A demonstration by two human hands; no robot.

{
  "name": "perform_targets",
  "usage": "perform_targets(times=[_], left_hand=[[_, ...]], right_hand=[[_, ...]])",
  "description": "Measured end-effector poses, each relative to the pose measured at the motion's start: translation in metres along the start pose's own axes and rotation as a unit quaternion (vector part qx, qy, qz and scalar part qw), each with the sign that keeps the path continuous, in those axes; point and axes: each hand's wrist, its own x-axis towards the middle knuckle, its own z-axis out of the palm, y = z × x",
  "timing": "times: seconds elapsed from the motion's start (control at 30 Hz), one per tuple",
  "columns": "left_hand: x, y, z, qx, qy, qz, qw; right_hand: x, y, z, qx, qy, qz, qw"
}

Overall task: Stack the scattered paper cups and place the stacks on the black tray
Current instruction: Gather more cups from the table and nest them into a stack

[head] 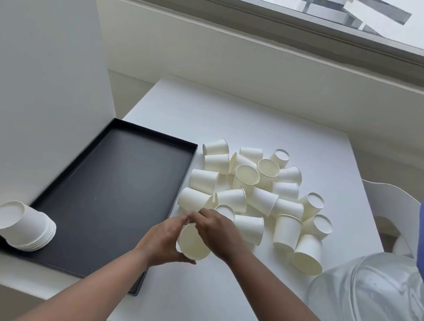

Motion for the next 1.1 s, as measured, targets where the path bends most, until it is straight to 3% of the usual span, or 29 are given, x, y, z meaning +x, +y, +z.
perform_targets(times=[0.13,0.23,0.3,0.4,0.5,0.6,0.8,0.97,1.1], left_hand=[[0.003,0.005,-0.005,-0.032,0.03,-0.002,0.999],[0.005,0.0,-0.013,-0.04,0.054,-0.041,0.997],[0.007,-0.007,-0.018,-0.052,0.071,-0.058,0.994],[0.011,-0.014,-0.027,-0.051,0.081,-0.077,0.992],[0.017,-0.019,-0.034,-0.053,0.082,-0.087,0.991],[0.021,-0.021,-0.039,-0.052,0.079,-0.086,0.992],[0.029,-0.027,-0.045,-0.071,0.083,-0.073,0.991],[0.036,-0.033,-0.046,-0.106,0.091,-0.079,0.987],[0.042,-0.036,-0.047,-0.128,0.101,-0.082,0.983]], right_hand=[[0.003,0.012,-0.016,0.082,-0.023,0.007,0.996],[0.001,0.028,-0.02,0.17,0.066,0.057,0.982],[0.002,0.042,-0.02,0.119,0.094,0.078,0.985],[0.009,0.058,-0.013,-0.049,-0.032,0.057,0.997],[0.016,0.062,-0.004,-0.147,-0.136,0.046,0.979],[0.019,0.058,0.002,-0.18,-0.179,0.054,0.966],[0.017,0.051,0.008,-0.191,-0.17,0.051,0.965],[0.018,0.056,-0.011,-0.095,-0.181,0.11,0.973],[0.012,0.067,-0.038,0.117,-0.062,0.248,0.959]])
